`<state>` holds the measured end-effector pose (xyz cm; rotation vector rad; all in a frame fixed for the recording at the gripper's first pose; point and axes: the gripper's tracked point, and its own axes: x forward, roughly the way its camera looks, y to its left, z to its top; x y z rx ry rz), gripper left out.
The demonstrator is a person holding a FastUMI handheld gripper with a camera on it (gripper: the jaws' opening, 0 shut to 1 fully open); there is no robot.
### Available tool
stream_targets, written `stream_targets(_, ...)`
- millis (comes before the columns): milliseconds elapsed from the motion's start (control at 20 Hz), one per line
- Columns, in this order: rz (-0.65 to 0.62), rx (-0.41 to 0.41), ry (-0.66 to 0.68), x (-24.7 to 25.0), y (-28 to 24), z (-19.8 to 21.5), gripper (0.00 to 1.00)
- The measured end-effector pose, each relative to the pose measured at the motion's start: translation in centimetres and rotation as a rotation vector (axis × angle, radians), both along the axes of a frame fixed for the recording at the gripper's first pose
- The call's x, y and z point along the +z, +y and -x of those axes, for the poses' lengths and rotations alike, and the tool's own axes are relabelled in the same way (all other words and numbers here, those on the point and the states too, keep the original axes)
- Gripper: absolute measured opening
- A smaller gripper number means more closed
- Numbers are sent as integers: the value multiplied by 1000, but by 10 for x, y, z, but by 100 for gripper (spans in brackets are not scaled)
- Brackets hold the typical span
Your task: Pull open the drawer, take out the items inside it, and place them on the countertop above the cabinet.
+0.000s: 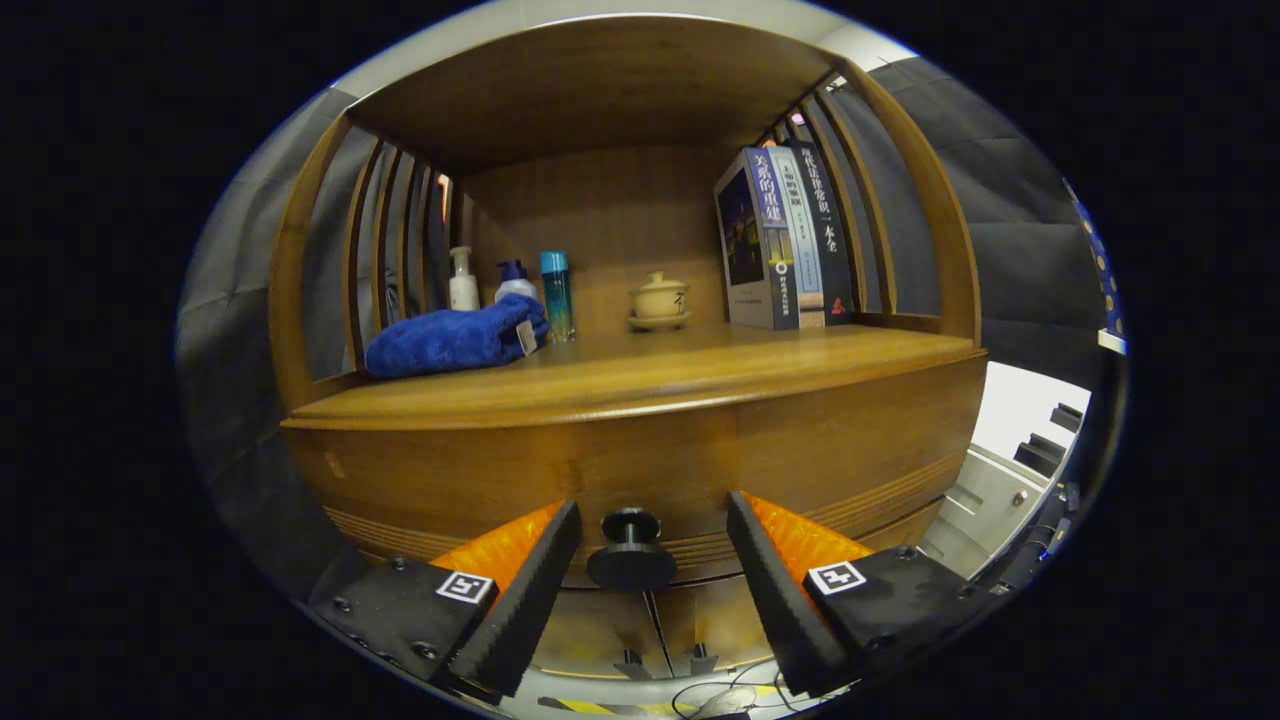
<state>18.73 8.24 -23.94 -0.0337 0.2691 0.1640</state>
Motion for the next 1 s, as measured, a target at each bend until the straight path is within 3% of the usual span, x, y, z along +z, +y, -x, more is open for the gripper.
stream_targets(200,33,28,28,-17,8,3,65)
stream_targets(450,72,-16,77,-18,2,13,43)
stream_targets(1000,44,-26,133,-11,-16,104,42)
